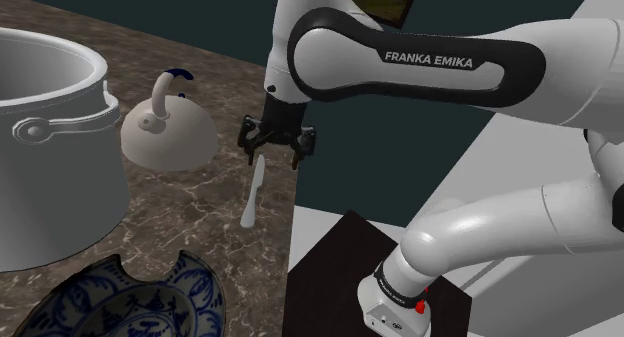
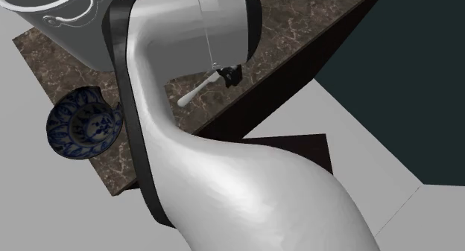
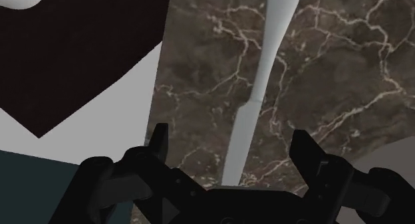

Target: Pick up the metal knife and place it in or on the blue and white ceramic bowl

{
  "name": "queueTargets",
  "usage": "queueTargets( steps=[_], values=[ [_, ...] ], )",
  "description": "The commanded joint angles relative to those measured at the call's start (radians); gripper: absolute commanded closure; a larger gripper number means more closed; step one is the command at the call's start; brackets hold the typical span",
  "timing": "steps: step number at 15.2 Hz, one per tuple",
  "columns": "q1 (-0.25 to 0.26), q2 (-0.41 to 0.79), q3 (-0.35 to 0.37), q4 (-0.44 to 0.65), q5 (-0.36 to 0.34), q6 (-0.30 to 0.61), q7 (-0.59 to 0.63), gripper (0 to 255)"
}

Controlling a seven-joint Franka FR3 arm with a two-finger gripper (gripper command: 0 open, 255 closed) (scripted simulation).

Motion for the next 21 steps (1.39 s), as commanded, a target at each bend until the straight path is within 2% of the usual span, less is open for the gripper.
queueTargets(
  steps=[1, 9, 17, 18, 21],
  values=[
    [-0.048, 0.073, 0.075, 0.041, -0.015, 0.046, 0.147, 0],
    [-0.046, 0.093, 0.103, -0.043, -0.004, 0.152, 0.147, 0],
    [-0.046, 0.093, 0.103, -0.043, -0.004, 0.152, 0.147, 0],
    [-0.046, 0.093, 0.103, -0.043, -0.004, 0.152, 0.147, 255],
    [-0.046, 0.093, 0.103, -0.043, -0.004, 0.152, 0.147, 255]
  ],
)
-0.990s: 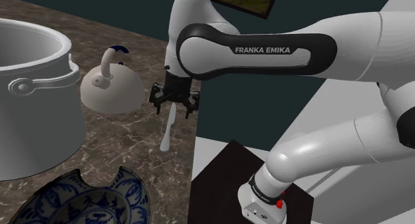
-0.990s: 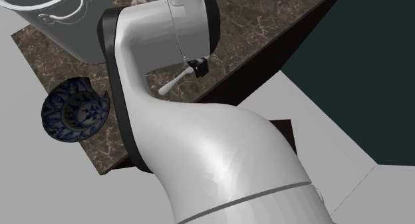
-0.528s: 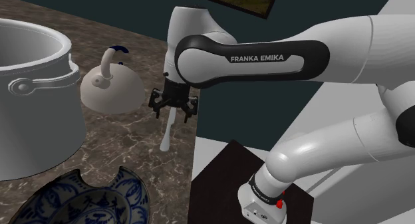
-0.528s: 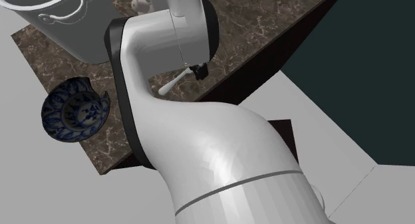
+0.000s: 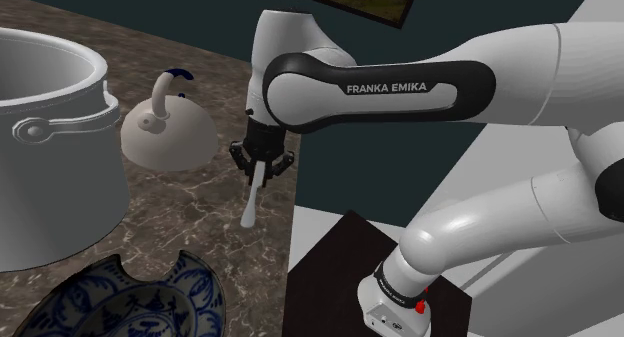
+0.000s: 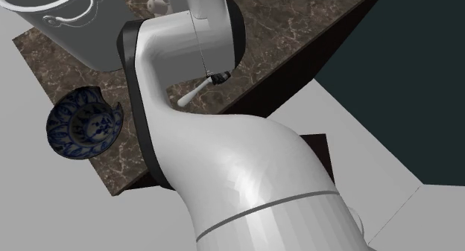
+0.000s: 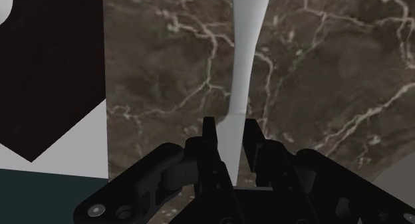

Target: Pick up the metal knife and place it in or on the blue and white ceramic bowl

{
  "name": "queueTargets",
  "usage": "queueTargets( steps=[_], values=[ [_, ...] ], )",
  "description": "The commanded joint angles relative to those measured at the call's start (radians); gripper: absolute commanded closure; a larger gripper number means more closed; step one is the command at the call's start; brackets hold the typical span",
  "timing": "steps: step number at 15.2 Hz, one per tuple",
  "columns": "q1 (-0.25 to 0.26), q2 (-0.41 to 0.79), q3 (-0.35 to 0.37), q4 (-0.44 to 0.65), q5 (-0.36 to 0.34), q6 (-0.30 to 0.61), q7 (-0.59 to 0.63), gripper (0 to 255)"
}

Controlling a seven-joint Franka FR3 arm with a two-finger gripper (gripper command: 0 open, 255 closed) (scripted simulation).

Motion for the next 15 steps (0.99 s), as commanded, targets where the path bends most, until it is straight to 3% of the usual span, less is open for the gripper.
queueTargets(
  steps=[1, 6, 15],
  values=[
    [0.0, 0.0, 0.0, 0.0, 0.0, 0.0, 0.0, 255],
    [0.0, 0.0, 0.0, 0.0, 0.0, 0.0, 0.0, 255],
    [-0.002, -0.025, -0.034, 0.1, -0.012, -0.125, 0.0, 255]
  ],
)
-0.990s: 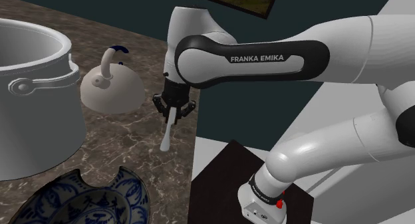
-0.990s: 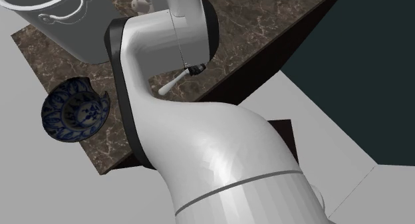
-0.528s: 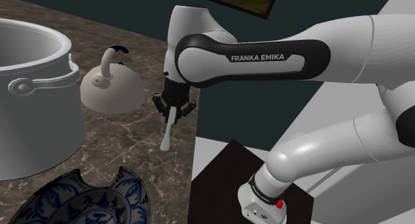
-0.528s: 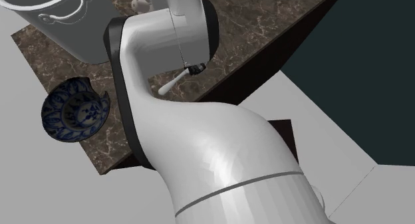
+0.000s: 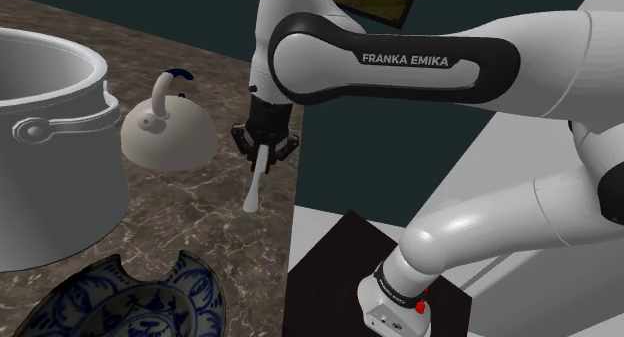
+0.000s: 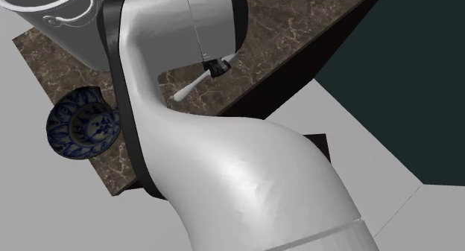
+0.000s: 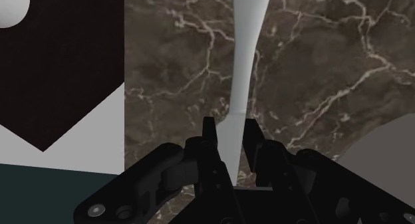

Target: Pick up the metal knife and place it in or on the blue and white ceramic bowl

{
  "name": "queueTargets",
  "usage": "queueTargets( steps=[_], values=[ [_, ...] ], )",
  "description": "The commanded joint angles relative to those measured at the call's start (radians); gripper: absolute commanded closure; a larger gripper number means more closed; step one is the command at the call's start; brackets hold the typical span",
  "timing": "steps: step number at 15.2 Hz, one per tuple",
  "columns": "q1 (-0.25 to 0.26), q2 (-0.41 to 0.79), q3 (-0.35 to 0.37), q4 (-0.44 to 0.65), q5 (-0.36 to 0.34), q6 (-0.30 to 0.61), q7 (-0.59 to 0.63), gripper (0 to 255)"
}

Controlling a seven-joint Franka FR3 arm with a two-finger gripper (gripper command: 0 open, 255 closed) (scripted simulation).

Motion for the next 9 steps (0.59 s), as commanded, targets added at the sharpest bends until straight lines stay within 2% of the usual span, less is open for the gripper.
queueTargets(
  steps=[1, 9],
  values=[
    [-0.001, -0.003, -0.006, 0.024, -0.003, -0.027, 0.002, 255],
    [-0.007, -0.005, -0.028, 0.127, -0.018, -0.134, 0.006, 255]
  ],
)
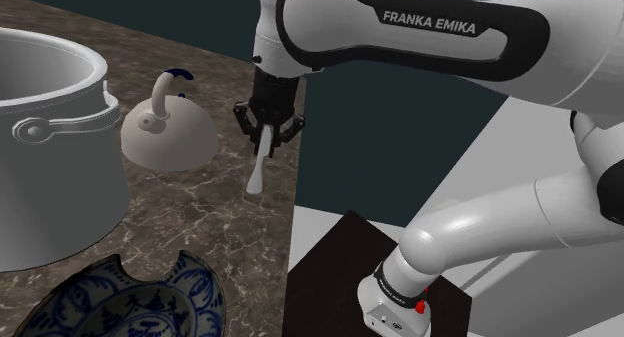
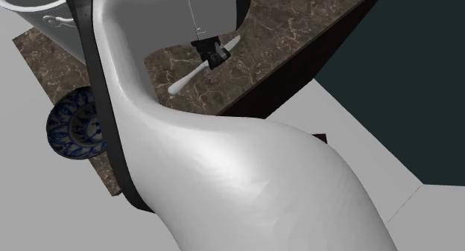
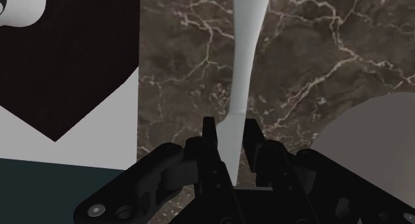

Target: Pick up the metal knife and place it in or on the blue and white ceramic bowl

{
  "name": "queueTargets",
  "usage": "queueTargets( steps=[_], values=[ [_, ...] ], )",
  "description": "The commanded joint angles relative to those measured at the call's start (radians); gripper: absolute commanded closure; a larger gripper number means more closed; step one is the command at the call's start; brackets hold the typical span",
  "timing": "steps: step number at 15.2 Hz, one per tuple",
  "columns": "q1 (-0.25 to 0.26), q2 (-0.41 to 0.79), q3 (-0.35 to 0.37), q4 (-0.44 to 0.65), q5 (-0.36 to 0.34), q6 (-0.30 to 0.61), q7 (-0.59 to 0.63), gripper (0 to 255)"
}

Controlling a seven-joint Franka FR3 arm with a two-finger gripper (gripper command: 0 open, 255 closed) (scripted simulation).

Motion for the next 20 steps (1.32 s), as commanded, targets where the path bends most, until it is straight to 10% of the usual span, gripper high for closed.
queueTargets(
  steps=[1, 11, 20],
  values=[
    [-0.002, 0.003, -0.004, 0.029, -0.004, -0.026, 0.003, 255],
    [-0.014, 0.023, -0.021, 0.171, -0.024, -0.15, 0.014, 255],
    [0.033, 0.037, 0.15, 0.254, 0.036, -0.174, 0.236, 255]
  ],
)
